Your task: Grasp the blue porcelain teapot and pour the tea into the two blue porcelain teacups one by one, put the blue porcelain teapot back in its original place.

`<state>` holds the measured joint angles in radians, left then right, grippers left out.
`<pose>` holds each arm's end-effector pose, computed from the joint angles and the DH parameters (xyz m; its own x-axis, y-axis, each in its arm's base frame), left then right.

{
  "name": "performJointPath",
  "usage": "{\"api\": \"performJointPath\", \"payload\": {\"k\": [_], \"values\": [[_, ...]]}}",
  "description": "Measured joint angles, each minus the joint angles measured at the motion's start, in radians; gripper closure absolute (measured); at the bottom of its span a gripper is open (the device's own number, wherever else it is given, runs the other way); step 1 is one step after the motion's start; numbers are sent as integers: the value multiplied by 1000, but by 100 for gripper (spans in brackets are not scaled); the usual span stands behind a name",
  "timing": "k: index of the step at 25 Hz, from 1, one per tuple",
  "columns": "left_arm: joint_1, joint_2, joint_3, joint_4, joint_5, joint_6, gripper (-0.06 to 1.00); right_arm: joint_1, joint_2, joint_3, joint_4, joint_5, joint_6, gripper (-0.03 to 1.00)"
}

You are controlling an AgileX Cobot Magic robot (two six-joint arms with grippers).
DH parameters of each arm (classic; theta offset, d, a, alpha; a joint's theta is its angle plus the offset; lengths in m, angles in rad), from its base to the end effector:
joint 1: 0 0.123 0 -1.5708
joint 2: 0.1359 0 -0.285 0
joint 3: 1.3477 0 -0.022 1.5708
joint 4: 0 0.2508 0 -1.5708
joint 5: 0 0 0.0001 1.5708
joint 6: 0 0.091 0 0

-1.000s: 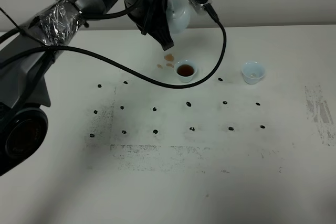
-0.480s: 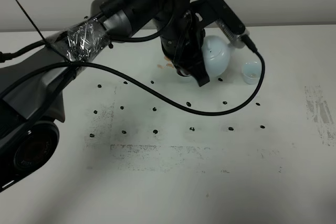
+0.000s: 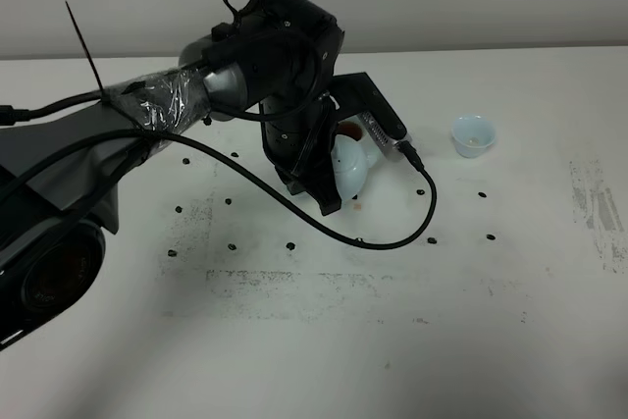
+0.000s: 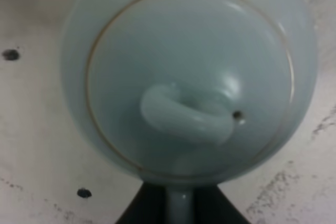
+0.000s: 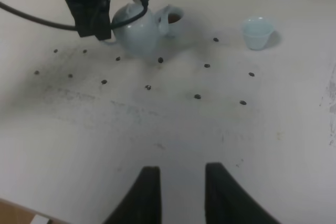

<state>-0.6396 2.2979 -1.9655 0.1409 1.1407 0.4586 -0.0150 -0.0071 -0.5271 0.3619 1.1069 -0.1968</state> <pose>0.3937 -0.2784 0.1801 -0.4014 0.9103 -0.1009 0.8877 0.4138 0.2018 -0.0137 0.0290 0.2852 -0.4343 -0.0210 -0.9005 -0.2824 0.9525 0.1140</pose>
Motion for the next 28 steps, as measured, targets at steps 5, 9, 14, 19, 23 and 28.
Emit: {"api": "performJointPath", "payload": {"k": [5, 9, 14, 19, 23, 28], "values": [[2, 12, 46, 10, -77, 0, 85, 0, 0, 0, 0, 0, 0, 73], [5, 37, 48, 11, -95, 4, 85, 0, 0, 0, 0, 0, 0, 73], [10, 39, 52, 12, -111, 5, 85, 0, 0, 0, 0, 0, 0, 73], [10, 39, -11, 12, -110, 53, 85, 0, 0, 0, 0, 0, 0, 73], [10, 39, -101, 12, -110, 151, 85, 0, 0, 0, 0, 0, 0, 73], [10, 51, -213, 12, -134, 297, 85, 0, 0, 0, 0, 0, 0, 73]]}}
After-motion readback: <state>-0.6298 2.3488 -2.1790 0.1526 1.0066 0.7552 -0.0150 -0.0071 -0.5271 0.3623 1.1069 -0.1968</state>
